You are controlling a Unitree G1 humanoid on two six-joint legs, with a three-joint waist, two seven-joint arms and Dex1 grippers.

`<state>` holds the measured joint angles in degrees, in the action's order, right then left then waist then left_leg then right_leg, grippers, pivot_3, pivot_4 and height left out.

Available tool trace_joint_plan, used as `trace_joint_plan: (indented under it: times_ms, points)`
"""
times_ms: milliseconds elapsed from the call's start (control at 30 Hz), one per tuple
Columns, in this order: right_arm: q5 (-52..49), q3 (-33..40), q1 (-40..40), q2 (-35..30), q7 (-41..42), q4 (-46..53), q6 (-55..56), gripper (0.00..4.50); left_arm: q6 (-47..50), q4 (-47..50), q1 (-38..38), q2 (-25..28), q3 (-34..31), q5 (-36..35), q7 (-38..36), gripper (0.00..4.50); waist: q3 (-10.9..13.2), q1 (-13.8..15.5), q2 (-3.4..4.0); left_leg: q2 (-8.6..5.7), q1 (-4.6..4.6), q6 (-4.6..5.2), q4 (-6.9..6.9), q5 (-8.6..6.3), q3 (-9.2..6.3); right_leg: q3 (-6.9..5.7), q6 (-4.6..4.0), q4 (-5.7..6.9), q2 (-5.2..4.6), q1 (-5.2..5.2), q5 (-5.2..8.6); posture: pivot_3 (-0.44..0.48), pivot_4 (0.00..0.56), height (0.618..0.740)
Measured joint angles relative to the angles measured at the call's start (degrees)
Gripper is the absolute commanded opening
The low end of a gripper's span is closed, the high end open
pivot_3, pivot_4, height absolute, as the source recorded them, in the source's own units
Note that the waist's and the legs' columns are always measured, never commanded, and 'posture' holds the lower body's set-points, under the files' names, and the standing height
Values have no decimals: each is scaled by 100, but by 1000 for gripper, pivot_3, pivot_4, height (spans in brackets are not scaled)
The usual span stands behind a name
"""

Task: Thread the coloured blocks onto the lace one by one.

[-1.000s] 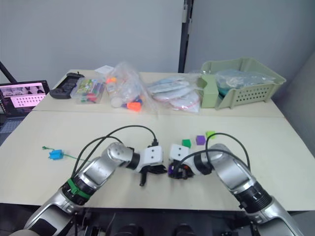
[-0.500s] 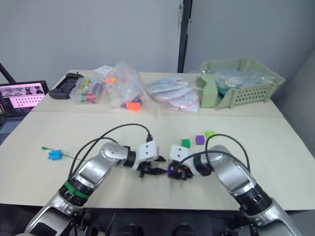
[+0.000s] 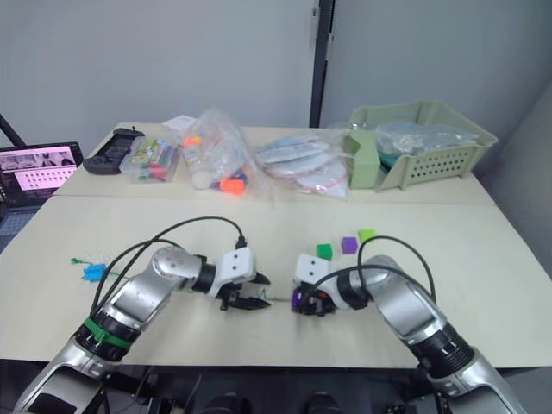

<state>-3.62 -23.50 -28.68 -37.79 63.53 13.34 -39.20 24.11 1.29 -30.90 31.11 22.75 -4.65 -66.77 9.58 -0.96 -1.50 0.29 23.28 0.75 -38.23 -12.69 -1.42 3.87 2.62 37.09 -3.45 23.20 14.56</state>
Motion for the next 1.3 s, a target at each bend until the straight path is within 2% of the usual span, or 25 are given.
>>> trace_joint_plan:
  times_ms: [167, 267, 433, 467, 1300]
  points:
    - [0, -1, 0, 0, -4, 0, 0, 1384, 13, -3, 59, -71, 5, -6, 39, 2636, 0, 5, 0, 0, 0, 0, 0, 0, 1, 0, 0, -1, 0, -1, 0, 0, 150, 740]
    - [0, 0, 8, -4, -3, 1, -4, 1384, -93, -84, 158, -154, 5, 5, 122, 1836, -1, 9, -1, 0, -2, 0, 0, 0, 0, -1, 0, 0, 0, -2, 0, 0, 150, 740]
    - [-1, 1, 15, -4, -6, 11, -18, 1384, -288, -239, 157, -169, -25, 19, 157, 140, -3, 10, 1, 0, -4, 0, 0, 0, 0, -1, 0, 0, -1, -4, 0, 0, 150, 740]
    - [-1, 1, 16, -6, -6, 15, -22, 1384, -291, -255, 154, -183, -32, 18, 160, 63, -3, 10, 0, 0, -4, 0, 0, 0, 1, -1, 0, 0, -1, -4, 0, 0, 150, 740]
    - [0, 51, 99, -106, -142, 232, -262, 1384, -183, -390, -74, -883, 372, 200, 312, 63, -3, 42, 0, -9, 1, 0, -6, 0, 2, 0, 1, -5, -6, -9, 0, 0, 150, 740]
